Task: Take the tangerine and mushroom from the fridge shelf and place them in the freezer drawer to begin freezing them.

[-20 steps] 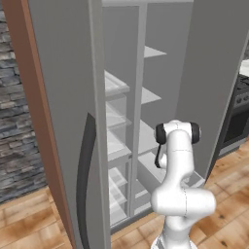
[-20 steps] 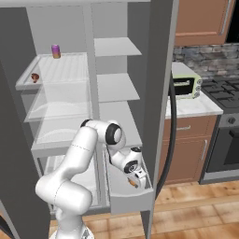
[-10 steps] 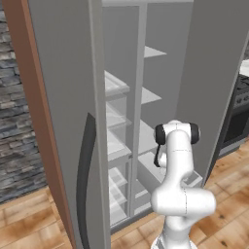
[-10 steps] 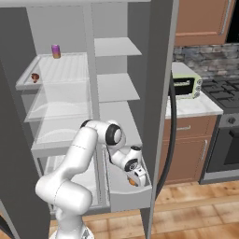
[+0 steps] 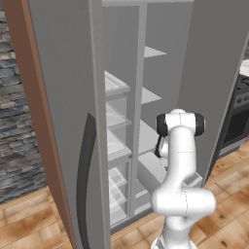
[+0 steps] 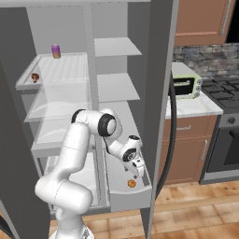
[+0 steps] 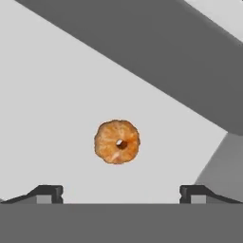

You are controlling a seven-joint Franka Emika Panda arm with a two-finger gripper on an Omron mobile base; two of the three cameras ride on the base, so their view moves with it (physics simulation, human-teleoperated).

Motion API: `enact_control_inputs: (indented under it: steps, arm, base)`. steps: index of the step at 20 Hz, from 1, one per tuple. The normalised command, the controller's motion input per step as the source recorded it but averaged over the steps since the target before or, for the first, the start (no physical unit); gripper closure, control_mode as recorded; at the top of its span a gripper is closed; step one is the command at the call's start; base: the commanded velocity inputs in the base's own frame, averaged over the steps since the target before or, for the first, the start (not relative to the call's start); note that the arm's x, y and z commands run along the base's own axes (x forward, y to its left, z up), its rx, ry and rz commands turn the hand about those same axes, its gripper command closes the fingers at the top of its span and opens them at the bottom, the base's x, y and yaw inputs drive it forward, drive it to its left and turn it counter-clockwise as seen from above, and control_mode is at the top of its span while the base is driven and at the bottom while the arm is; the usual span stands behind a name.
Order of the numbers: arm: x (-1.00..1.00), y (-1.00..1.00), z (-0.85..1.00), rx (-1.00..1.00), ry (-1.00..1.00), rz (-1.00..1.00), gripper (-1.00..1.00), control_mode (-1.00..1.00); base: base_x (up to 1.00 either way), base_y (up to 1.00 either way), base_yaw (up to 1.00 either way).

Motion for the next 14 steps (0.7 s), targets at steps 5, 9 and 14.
enact_control_inputs:
  steps: [5, 9, 14]
  arm:
    - [-0.62, 0.16, 1.0, -0.01, -0.16, 0.0, -1.0, -1.0]
    - [-0.81, 0.21, 1.0, -0.03, -0.2, 0.0, -1.0, -1.0]
    - [-0.89, 0.32, 1.0, -0.07, -0.23, 0.0, -1.0, -1.0]
  base:
    - [0.0, 0.0, 0.0]
    - [0.0, 0.0, 0.0]
    - [0.0, 0.0, 0.0]
